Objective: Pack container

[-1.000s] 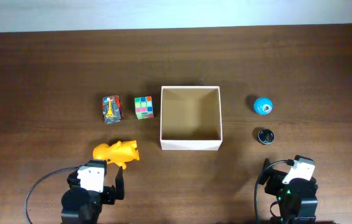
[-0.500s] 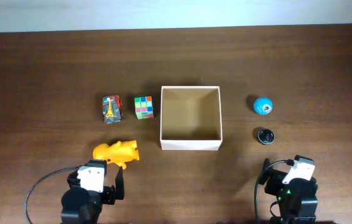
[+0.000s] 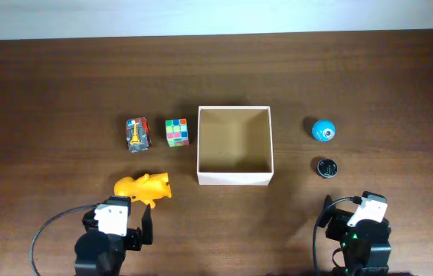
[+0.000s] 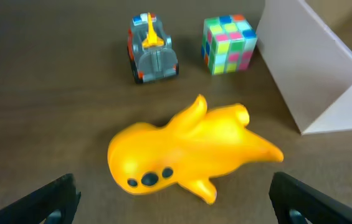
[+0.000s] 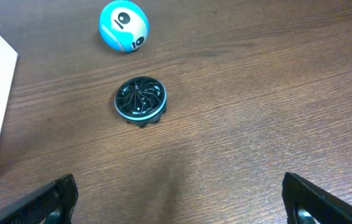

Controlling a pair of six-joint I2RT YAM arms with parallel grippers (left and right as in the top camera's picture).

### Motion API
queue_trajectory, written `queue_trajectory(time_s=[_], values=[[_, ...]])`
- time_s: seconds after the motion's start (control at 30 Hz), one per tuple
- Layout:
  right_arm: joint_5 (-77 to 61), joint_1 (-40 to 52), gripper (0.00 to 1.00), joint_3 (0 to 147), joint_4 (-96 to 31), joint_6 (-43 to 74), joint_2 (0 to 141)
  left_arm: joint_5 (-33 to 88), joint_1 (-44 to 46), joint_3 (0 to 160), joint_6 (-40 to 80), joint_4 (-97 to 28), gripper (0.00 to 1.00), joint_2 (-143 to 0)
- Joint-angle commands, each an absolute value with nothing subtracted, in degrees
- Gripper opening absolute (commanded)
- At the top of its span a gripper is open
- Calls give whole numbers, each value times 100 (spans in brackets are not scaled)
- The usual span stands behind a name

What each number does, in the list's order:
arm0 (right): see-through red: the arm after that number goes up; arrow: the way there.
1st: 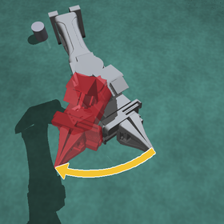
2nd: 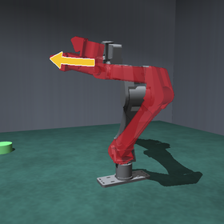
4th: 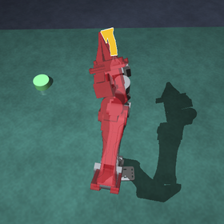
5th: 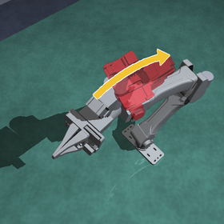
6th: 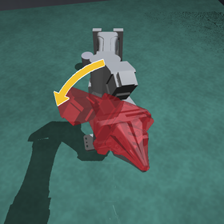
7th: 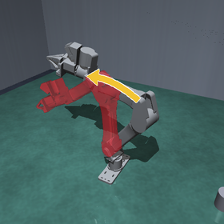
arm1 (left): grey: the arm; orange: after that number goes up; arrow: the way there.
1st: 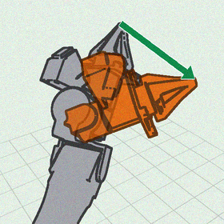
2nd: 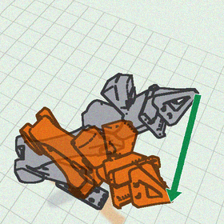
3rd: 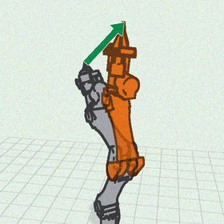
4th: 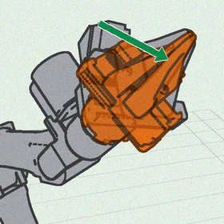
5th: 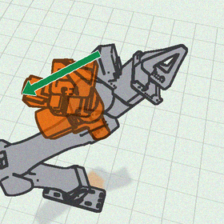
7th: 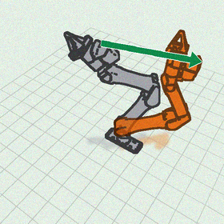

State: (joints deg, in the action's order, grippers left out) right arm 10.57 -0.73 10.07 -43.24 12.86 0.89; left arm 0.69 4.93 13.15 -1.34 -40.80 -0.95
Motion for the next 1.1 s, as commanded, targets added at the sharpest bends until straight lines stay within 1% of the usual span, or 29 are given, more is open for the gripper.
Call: queue_trajectory(time_s=[0.0,0.27,0.4,0.47,0.57,0.67,0.73,0.87,1.07], values=[[1048,-126,99,956,-4298,1245,25,134,521,1247,-222,-3916,99,-30],[917,-126,99,956,-4233,1247,25,222,521,1247,-222,-3806,99,-30],[362,-123,99,956,-3852,1249,25,836,521,1247,-220,-3186,99,-30],[-318,-123,99,956,-3603,1321,25,1022,521,1247,-209,-2891,99,-30],[-1035,-126,99,956,-3269,1806,25,867,521,1249,180,-2550,99,-58],[-1367,-123,99,961,-2895,2152,25,751,519,1262,397,-2217,99,-193],[-1500,-123,99,996,-2738,2296,36,751,519,1334,526,-2012,99,-399],[-1503,-123,99,1352,-2768,2368,233,775,521,1747,602,-1977,99,-1118],[-1461,-126,99,2517,-3033,2276,1376,768,521,3089,554,-2115,99,-2858]])
